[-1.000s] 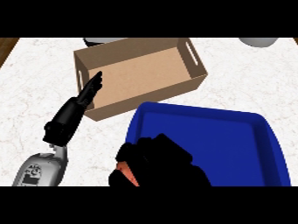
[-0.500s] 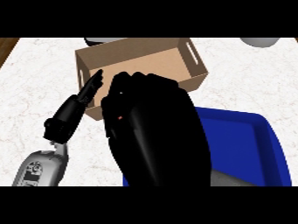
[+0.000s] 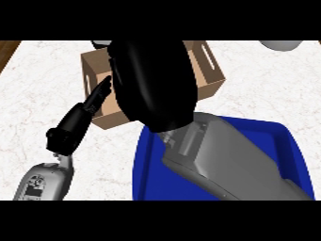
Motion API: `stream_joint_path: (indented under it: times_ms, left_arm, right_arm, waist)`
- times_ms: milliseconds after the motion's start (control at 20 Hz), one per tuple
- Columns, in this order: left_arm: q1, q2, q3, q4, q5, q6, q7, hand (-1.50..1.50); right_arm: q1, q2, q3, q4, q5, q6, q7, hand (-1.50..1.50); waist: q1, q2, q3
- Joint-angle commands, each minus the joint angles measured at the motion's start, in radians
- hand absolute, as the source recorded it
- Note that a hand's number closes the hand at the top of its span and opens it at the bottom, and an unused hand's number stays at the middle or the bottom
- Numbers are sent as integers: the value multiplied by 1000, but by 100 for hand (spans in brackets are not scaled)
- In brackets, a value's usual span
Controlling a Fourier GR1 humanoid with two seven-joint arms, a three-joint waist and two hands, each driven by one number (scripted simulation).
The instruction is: Pick the sweet potato from the tray and place it in the cardboard box
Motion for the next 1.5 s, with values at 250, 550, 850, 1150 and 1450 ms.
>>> stream_joint_path:
  times_ms: [250, 550, 850, 1150, 1450]
  left_arm:
    - [4, -11, -9, 32, 1, -19, -2, 0]
    - [-6, -43, -28, 92, -43, 17, -28, 0]
    - [16, -28, -36, 12, -23, -21, 12, 0]
    - [45, -14, -23, -9, -22, -23, 3, 0]
    - [29, -26, -5, 45, -20, -12, -34, 0]
  right_arm:
    - [-21, 2, -12, 405, 28, -226, -180, 150]
    - [-40, 2, -35, 496, -197, -274, -123, -150]
    - [-90, 2, -23, 729, -379, -400, -295, -150]
    - [-42, 2, -187, 636, -524, -547, -526, -150]
    - [20, 2, -344, 534, -774, -540, -702, -150]
  waist:
    - [7, 8, -4]
    - [10, 13, -4]
    - [31, 13, -4]
    - [16, 11, -2]
    - [-4, 11, -2]
